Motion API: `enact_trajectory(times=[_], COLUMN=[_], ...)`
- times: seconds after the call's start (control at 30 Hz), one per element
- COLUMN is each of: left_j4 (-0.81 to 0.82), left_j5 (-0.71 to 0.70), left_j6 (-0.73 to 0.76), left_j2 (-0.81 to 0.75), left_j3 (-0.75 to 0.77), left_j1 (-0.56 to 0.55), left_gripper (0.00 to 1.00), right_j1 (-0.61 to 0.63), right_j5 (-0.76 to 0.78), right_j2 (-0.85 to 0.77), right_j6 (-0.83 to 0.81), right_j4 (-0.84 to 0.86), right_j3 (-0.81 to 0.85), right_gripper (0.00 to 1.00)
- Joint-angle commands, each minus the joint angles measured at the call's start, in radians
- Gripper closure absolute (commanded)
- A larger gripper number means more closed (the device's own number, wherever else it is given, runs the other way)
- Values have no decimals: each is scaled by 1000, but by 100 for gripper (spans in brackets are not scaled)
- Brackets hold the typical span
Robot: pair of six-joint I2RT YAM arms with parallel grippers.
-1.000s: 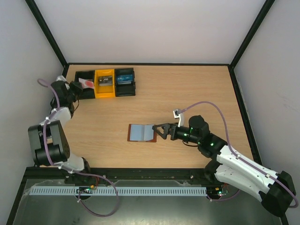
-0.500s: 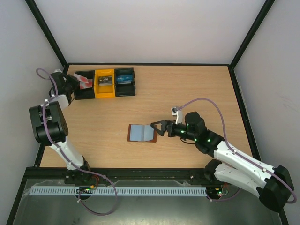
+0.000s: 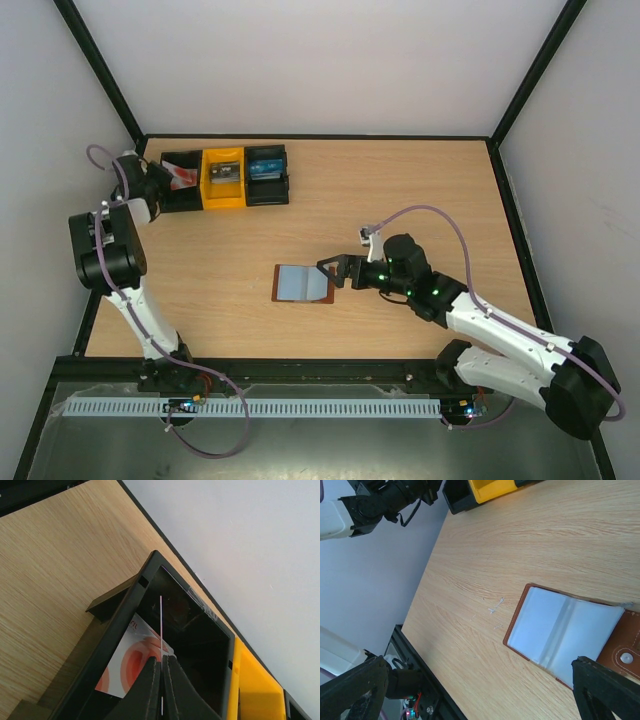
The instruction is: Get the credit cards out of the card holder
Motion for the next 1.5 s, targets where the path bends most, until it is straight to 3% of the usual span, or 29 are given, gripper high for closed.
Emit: enact_trajectory(times=[0.0,0.67,1.47], left_j4=[50,-9,-171], left_j5=[6,-24,-48], left_j6=[21,96,137], left_j2=[39,147,161], left_j3=[43,137,259], left_j1=[-5,-45,-63], left_gripper=[97,97,79], right_j1=[0,0,-1], right_j5=[10,6,42], right_j2=[13,26,4], right_j6=[-10,47,47], right_j4=[35,113,100], right_j3=[35,-39,-63], right_gripper=[2,2,2])
